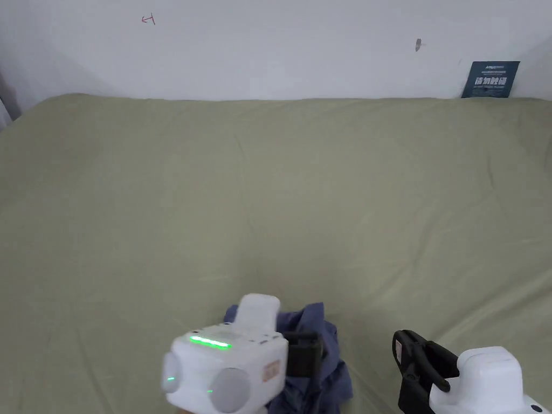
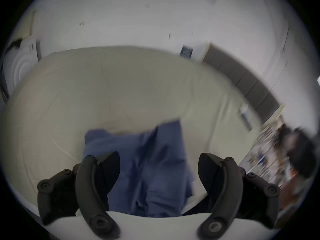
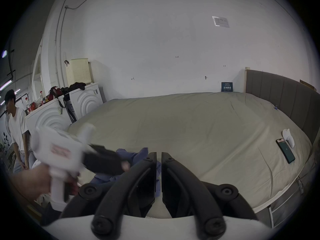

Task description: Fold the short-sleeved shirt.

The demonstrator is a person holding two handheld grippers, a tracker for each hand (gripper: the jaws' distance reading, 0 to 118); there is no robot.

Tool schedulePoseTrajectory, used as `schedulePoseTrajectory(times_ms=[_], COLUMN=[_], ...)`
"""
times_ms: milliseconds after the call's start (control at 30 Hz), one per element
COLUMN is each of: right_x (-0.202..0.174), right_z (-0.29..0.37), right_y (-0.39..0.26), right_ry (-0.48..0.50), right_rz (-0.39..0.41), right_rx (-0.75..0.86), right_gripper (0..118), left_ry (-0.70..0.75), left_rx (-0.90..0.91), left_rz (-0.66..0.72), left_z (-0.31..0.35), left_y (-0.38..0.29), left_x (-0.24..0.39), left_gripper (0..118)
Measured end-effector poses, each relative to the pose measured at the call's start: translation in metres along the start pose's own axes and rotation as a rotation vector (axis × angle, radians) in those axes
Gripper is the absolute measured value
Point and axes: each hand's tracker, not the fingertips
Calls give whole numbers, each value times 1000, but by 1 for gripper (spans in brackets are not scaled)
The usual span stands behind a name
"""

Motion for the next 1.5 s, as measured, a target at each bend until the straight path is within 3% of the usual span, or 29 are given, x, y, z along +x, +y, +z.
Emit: schedulePoseTrajectory(times_ms=[133, 200, 267, 300, 333, 367, 400, 567, 633, 733, 833, 867, 900, 967, 1067, 1100, 1200, 1267, 1333, 1433, 1500], right_x=[2, 1, 0, 0, 0, 0, 0, 9, 11, 10, 2, 0, -1, 3, 19, 24, 33, 39, 36, 34, 35], right_z=[-5, -7, -9, -9, -9, -9, -9, -11, -14, -23, -56, -71, -87, -119, -149, -154, -160, -160, -161, -164, -165], right_y=[-6, -8, -10, -10, -10, -10, -9, -7, -7, -5, -9, -14, -21, -37, -63, -70, -84, -82, -78, -78, -79], right_ry=[1, 4, 10, 11, 12, 12, 9, -7, -10, 15, 109, 153, 195, 290, 423, 412, 312, 329, 325, 327, 335], right_rz=[-30, -34, -36, -36, -36, -36, -35, -29, -32, -41, -36, -57, -85, -179, -354, -359, -308, -359, -353, -341, -359], right_rx=[-12, -20, -29, -32, -33, -33, -34, -51, -63, -89, -170, -205, -232, -317, -404, -433, -474, -442, -449, -449, -443], right_gripper=[9, 9, 9, 9, 9, 9, 9, 9, 9, 9, 9, 9, 9, 9, 9, 9, 7, 6, 6, 6, 6], left_ry=[-129, -172, -249, -246, -236, -197, -187, -338, -267, -285, -266, -267, -261, -206, -121, -116, -137, -190, -262, -341, -494], left_rx=[112, 96, 37, 15, -12, -64, -101, -185, -197, -190, -118, -87, -51, 4, 27, 20, -49, -102, -152, -45, -98], left_rz=[287, 432, 521, 524, 539, 534, 527, 547, 499, 508, 379, 359, 360, 348, 326, 350, 472, 525, 539, 465, 593], left_z=[38, 36, 21, 13, 4, -8, -17, -61, -74, -67, -29, -14, 3, 28, 47, 51, 39, 16, -9, -17, -37], left_y=[14, 12, 4, -2, -7, -14, -19, -44, -47, -41, -31, -28, -25, -23, -26, -29, -39, -49, -58, -52, -46], left_x=[-45, -68, -80, -80, -76, -70, -64, -27, -19, -26, -31, -36, -45, -65, -104, -120, -160, -172, -175, -155, -148], left_gripper=[97, 96, 89, 75, 41, 16, 9, 9, 8, 8, 9, 11, 21, 88, 110, 117, 117, 117, 117, 118, 110])
